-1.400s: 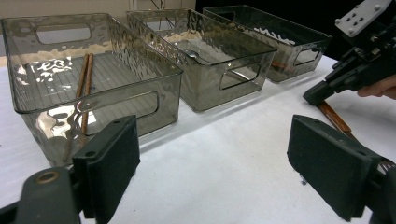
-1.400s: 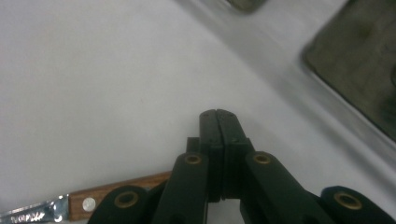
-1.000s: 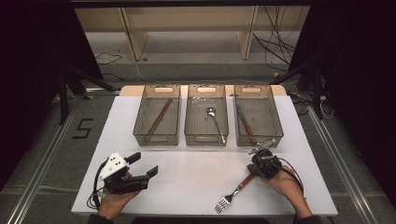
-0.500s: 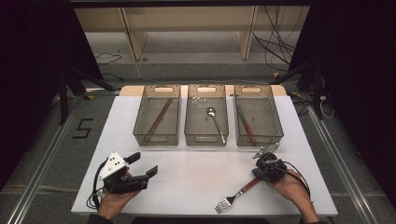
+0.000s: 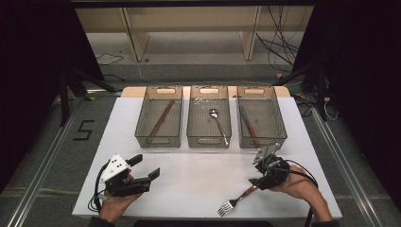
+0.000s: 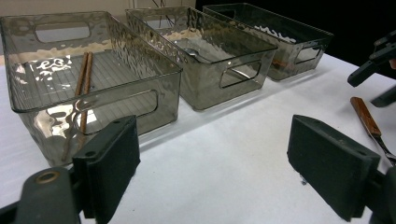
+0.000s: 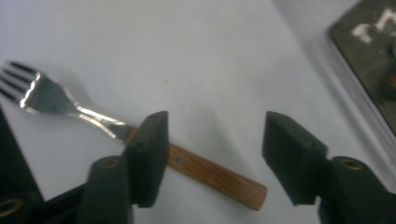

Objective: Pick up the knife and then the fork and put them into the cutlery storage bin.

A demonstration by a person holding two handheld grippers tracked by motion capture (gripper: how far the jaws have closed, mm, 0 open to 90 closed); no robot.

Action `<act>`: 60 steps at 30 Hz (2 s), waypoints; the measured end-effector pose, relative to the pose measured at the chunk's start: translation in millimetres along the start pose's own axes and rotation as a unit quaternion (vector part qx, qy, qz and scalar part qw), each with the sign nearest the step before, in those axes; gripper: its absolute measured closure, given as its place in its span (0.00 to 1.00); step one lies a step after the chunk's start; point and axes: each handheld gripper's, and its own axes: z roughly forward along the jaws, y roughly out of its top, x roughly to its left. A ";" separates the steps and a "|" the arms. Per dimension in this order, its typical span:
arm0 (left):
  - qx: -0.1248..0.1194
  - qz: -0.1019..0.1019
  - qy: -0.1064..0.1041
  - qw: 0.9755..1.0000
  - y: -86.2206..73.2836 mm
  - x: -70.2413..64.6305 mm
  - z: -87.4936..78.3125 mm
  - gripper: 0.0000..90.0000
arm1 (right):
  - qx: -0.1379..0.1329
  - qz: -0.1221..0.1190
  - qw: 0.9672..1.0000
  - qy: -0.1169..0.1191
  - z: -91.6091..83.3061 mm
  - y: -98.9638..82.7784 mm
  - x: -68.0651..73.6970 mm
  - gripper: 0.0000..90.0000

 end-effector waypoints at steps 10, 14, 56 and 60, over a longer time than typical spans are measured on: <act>-0.001 -0.001 0.000 1.000 0.0 0.1 0.2 0.18 | 0.064 -0.107 0.992 0.035 10.4 7.1 10.4 0.36; 0.000 0.000 0.000 1.000 0.0 0.0 0.3 0.18 | 0.086 -0.129 0.987 0.035 16.2 8.5 13.7 0.36; 0.000 0.000 0.000 1.000 -0.2 -0.7 0.5 0.18 | 0.162 -0.193 0.966 0.056 29.1 15.2 23.2 0.72; 0.001 0.001 -0.001 1.000 -0.2 -0.5 0.5 0.18 | 0.162 -0.208 0.963 0.061 29.2 15.5 25.1 0.78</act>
